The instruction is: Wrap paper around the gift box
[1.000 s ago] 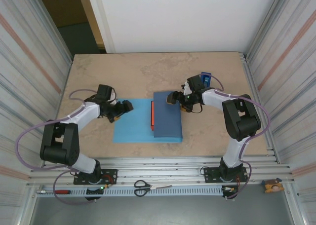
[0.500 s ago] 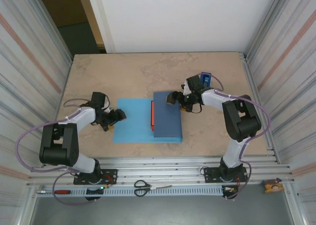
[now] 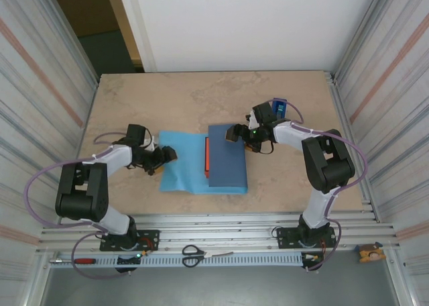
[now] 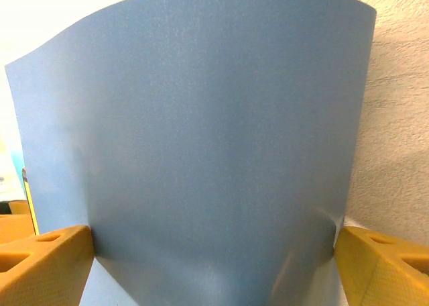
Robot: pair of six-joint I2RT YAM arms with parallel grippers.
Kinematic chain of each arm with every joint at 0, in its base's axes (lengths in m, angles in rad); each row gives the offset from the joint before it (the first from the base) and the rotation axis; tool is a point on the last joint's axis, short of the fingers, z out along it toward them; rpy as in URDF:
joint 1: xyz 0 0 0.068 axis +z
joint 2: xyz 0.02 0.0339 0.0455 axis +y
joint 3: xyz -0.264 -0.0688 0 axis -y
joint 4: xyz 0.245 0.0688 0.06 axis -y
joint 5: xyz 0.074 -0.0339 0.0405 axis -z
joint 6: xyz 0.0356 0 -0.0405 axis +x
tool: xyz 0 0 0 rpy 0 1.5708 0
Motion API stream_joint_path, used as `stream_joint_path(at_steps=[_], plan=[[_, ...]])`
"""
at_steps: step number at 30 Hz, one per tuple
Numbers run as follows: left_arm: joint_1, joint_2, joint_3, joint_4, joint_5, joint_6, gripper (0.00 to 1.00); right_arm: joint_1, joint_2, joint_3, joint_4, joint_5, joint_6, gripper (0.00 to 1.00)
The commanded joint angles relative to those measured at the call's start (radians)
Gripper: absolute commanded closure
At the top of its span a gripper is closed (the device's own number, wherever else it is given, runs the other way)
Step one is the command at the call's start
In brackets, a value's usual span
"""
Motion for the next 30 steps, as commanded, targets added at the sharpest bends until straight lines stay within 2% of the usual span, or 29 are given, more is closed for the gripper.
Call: stream_joint_path(at_steps=[1,7,9,11,14,17,20,23,27,30], plan=[[-0.002,-0.003,-0.009,0.076,0.11,0.019,0.23,0.033,0.046,-0.04,-0.176,0.11,-0.011,0.09],[0.005,0.014,-0.009,0.197,0.218,-0.006,0.2,0.035,0.048,-0.037,-0.177,0.109,-0.008,0.09],[0.011,0.027,0.004,0.216,0.223,-0.006,0.19,0.035,0.048,-0.037,-0.176,0.11,-0.008,0.09],[0.016,0.036,0.025,0.202,0.192,-0.007,0.19,0.036,0.049,-0.035,-0.178,0.111,-0.008,0.09],[0.019,-0.015,0.038,0.127,0.041,-0.039,0.19,0.038,0.049,-0.033,-0.181,0.112,-0.008,0.09],[0.018,-0.076,0.056,-0.051,-0.135,-0.058,0.18,0.038,0.049,-0.036,-0.182,0.115,-0.008,0.09],[0.017,-0.144,0.014,-0.155,-0.226,-0.091,0.18,0.038,0.049,-0.037,-0.184,0.117,-0.007,0.09],[0.018,-0.234,-0.063,-0.209,-0.258,-0.117,0.17,0.04,0.05,-0.037,-0.182,0.116,-0.006,0.09],[0.013,-0.357,-0.164,-0.227,-0.217,-0.156,0.18,0.042,0.052,-0.034,-0.184,0.115,-0.003,0.09],[0.004,-0.406,-0.205,-0.247,-0.229,-0.168,0.17,0.044,0.046,-0.031,-0.19,0.118,-0.005,0.09]])
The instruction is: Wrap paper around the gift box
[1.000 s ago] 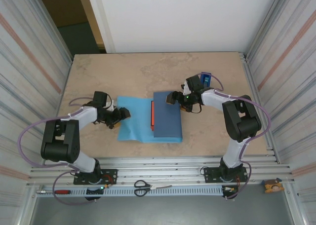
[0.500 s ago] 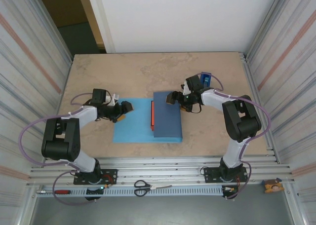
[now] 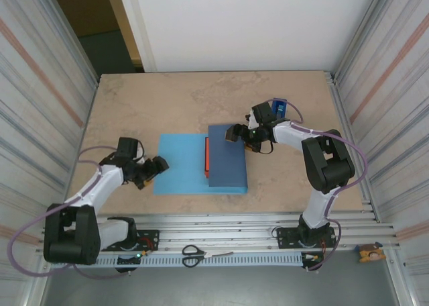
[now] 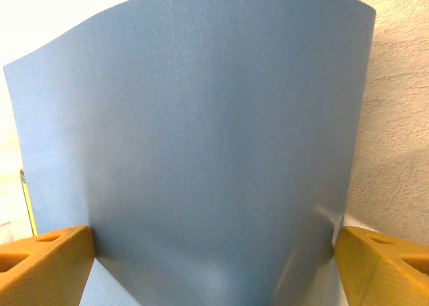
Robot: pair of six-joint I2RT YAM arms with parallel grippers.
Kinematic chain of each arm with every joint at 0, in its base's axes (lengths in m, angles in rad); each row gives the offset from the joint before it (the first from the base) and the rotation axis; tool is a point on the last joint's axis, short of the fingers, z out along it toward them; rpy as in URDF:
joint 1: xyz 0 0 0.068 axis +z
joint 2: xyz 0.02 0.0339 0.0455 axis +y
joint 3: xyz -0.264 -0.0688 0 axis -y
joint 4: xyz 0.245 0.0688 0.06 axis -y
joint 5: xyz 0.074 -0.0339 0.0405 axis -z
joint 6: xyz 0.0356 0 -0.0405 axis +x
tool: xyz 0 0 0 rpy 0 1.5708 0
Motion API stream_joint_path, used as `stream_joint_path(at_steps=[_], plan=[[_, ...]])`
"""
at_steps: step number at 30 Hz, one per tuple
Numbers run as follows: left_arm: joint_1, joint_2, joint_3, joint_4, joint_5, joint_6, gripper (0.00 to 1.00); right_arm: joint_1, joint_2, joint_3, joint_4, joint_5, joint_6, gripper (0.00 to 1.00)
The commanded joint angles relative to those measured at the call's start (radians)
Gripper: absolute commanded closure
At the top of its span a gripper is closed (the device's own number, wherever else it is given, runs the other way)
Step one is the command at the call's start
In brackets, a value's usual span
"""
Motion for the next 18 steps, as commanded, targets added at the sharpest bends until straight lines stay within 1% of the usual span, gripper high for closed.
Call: stream_joint_path(at_steps=[1,6,9,11,14,18], plan=[[-0.008,-0.046,-0.042,-0.058,-0.024,-0.042,0.18,0.038,0.047,-0.037,-0.177,0.101,-0.009,0.09],[-0.035,-0.006,-0.064,0.015,0.039,-0.042,0.2,0.042,0.049,-0.034,-0.184,0.102,-0.012,0.09],[-0.085,0.051,-0.036,0.028,0.008,-0.037,0.2,0.043,0.053,-0.033,-0.183,0.101,-0.012,0.09],[-0.102,0.101,-0.021,0.035,-0.002,-0.041,0.2,0.045,0.052,-0.033,-0.181,0.101,-0.012,0.09],[-0.107,0.142,-0.018,0.094,0.047,-0.031,0.2,0.044,0.048,-0.036,-0.181,0.105,-0.012,0.09],[-0.113,0.13,-0.01,0.202,0.111,-0.011,0.19,0.045,0.047,-0.04,-0.181,0.105,-0.011,0.09]])
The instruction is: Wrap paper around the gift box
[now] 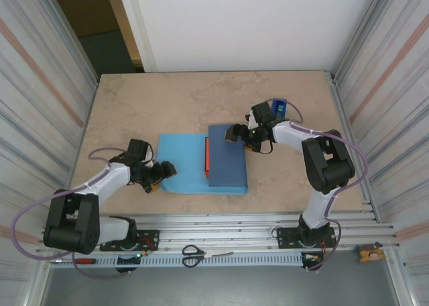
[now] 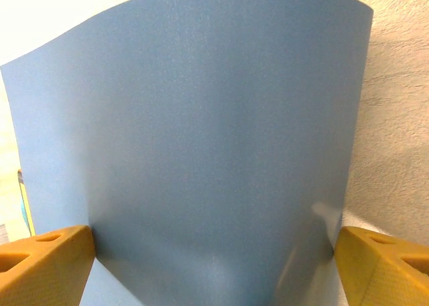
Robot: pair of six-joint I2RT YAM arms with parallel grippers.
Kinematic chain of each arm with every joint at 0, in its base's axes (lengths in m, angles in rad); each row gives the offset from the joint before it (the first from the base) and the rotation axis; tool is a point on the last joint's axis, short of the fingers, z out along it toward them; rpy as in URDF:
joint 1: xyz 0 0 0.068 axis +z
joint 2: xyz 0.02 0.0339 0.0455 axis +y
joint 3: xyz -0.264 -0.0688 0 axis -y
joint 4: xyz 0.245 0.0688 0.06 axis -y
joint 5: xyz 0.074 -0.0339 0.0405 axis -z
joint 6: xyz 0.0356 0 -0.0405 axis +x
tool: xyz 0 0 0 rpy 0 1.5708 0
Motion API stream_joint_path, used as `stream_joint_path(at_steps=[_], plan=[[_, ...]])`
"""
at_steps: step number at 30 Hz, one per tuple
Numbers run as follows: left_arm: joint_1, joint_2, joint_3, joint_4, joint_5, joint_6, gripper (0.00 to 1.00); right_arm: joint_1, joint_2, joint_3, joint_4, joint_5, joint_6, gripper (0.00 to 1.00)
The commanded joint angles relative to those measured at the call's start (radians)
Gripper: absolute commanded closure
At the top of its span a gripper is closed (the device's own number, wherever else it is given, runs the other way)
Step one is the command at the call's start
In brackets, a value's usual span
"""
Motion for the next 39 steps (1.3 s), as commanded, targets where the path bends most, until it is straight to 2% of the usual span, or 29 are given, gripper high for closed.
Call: stream_joint_path(at_steps=[1,7,14,18,22,25,28,32,39], plan=[[-0.006,0.018,-0.004,0.148,0.065,0.022,0.18,0.039,0.052,-0.047,-0.17,0.089,-0.012,0.09],[0.029,0.11,0.058,0.281,0.145,0.055,0.17,0.039,0.053,-0.045,-0.17,0.088,-0.011,0.09],[0.106,0.185,0.097,0.331,0.193,0.089,0.16,0.04,0.056,-0.042,-0.171,0.088,-0.01,0.09],[0.14,0.218,0.102,0.372,0.284,0.095,0.19,0.043,0.059,-0.038,-0.171,0.088,-0.008,0.09],[0.14,0.271,0.152,0.304,0.375,0.118,0.25,0.043,0.055,-0.036,-0.174,0.09,-0.006,0.09],[0.14,0.301,0.19,0.211,0.401,0.147,0.34,0.045,0.052,-0.038,-0.179,0.092,-0.008,0.09],[0.139,0.292,0.193,0.174,0.425,0.143,0.38,0.045,0.052,-0.04,-0.181,0.092,-0.009,0.09],[0.141,0.249,0.212,0.041,0.42,0.182,0.38,0.045,0.052,-0.04,-0.179,0.091,-0.009,0.09],[0.142,0.223,0.213,-0.018,0.473,0.175,0.38,0.046,0.05,-0.041,-0.179,0.094,-0.008,0.09]])
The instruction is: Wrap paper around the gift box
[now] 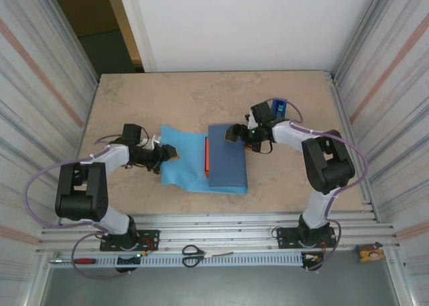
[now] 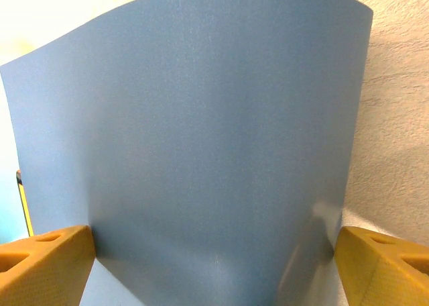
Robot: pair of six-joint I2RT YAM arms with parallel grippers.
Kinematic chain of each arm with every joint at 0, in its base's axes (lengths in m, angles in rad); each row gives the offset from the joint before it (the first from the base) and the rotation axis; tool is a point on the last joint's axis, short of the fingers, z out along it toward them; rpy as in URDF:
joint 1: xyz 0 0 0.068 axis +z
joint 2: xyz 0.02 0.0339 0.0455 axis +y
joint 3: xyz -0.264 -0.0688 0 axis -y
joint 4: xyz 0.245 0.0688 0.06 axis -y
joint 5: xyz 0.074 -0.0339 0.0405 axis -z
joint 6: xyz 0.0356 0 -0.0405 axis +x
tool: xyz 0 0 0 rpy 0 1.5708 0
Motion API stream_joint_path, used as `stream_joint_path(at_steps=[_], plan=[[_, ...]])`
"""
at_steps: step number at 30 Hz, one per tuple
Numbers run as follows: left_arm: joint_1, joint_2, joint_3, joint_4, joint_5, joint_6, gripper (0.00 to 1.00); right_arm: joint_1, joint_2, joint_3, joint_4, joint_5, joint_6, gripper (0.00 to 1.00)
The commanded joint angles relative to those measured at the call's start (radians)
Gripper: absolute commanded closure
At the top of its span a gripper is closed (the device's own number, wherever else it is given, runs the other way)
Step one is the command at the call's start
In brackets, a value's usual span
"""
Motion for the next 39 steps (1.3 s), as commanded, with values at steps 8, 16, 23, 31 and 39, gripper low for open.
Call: stream_joint_path(at_steps=[8,16,23,31,39], plan=[[0.014,-0.012,0.049,-0.084,0.026,0.029,0.38,0.042,0.044,-0.051,-0.177,0.086,-0.011,0.09],[0.034,0.014,0.083,-0.113,0.096,0.048,0.31,0.041,0.043,-0.043,-0.184,0.088,-0.012,0.09],[0.083,-0.032,0.043,-0.038,0.134,-0.021,0.34,0.044,0.047,-0.042,-0.186,0.09,-0.011,0.1],[0.054,0.032,0.047,-0.073,0.105,0.012,0.48,0.048,0.051,-0.038,-0.187,0.089,-0.008,0.1],[0.02,0.058,0.059,-0.104,0.036,0.029,0.53,0.051,0.043,-0.035,-0.196,0.094,-0.011,0.1]])
